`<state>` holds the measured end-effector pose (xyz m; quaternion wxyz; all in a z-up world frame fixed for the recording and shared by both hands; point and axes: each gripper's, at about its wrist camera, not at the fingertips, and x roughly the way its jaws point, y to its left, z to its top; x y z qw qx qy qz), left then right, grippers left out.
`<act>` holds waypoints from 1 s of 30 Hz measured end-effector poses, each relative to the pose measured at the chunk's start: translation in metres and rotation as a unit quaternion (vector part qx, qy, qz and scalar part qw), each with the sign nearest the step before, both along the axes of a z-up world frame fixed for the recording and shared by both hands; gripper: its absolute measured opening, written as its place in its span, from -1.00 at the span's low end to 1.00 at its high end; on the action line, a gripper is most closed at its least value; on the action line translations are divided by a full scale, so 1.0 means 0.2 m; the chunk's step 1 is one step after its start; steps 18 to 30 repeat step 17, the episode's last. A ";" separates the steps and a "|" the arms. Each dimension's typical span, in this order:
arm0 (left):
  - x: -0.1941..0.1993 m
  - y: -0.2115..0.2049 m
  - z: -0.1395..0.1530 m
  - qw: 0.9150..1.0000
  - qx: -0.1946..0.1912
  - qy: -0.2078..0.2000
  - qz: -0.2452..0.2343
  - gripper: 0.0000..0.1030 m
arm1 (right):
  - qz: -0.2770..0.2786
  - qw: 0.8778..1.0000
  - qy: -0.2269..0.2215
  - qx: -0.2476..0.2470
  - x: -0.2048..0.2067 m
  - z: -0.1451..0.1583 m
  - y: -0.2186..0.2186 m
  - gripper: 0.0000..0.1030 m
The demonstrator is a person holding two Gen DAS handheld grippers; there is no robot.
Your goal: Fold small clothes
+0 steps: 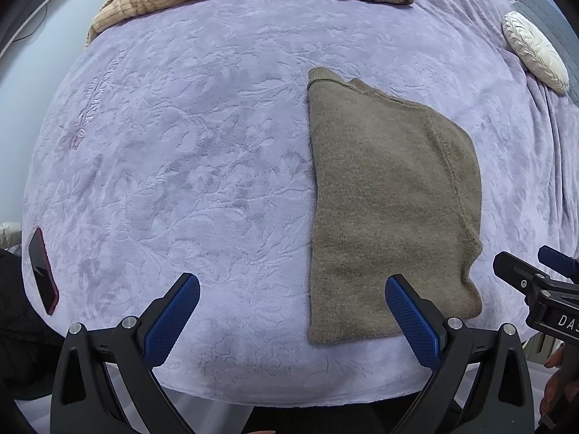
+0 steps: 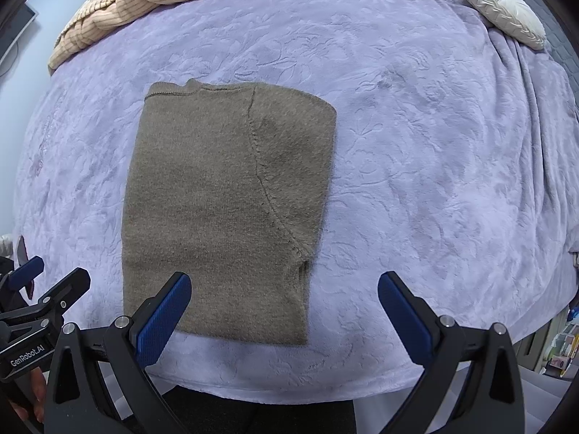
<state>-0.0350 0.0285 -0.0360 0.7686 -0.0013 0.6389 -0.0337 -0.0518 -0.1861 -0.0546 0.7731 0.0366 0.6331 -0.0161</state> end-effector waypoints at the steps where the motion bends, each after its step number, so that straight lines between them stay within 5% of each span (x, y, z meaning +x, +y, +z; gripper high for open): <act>1: 0.00 0.00 0.00 1.000 -0.001 0.001 0.000 1.00 | 0.000 1.000 0.000 0.000 0.00 0.00 0.00 0.99; 30: 0.01 0.01 -0.01 1.000 0.009 -0.006 -0.007 1.00 | 0.005 1.000 0.007 -0.002 0.01 -0.02 0.00 0.99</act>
